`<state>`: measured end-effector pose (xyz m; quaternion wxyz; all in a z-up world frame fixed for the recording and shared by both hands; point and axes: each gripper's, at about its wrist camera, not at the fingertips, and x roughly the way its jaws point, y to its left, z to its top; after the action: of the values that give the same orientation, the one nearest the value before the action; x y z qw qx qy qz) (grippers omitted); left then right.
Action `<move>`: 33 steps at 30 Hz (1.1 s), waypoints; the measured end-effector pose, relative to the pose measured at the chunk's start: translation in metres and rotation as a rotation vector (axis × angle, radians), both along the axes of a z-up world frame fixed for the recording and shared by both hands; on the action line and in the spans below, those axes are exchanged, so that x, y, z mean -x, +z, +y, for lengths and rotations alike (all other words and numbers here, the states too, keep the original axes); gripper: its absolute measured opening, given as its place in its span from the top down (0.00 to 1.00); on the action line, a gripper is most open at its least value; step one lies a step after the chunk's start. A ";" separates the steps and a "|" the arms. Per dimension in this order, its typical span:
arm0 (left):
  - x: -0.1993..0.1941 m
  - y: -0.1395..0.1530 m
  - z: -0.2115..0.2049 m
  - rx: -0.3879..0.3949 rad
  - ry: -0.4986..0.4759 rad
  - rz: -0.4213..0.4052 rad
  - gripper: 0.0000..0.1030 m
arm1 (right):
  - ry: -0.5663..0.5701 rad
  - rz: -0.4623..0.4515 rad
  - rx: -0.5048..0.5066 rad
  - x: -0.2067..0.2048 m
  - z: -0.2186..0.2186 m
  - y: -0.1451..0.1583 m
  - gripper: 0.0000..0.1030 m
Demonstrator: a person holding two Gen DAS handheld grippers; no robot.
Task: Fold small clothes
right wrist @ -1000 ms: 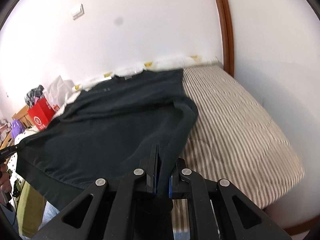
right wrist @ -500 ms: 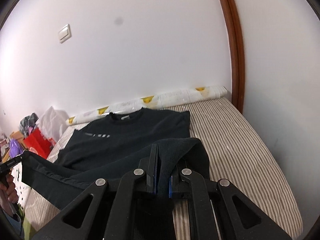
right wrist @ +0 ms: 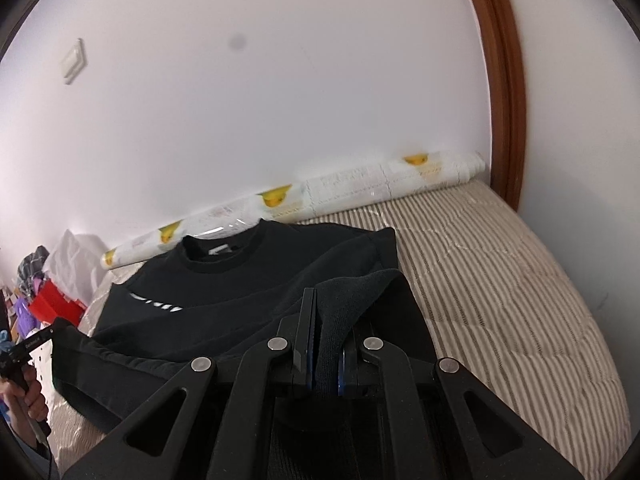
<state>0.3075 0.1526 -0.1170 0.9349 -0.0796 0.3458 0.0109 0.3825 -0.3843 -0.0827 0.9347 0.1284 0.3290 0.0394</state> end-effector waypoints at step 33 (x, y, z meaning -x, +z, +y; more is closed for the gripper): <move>0.044 -0.018 0.000 0.028 -0.022 0.109 0.59 | -0.009 0.151 0.104 0.077 -0.023 -0.038 0.54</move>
<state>0.2631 0.1526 -0.1345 0.9135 -0.0880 0.3972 0.0000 0.3058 -0.4072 -0.1210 0.9128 0.0839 0.3996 0.0083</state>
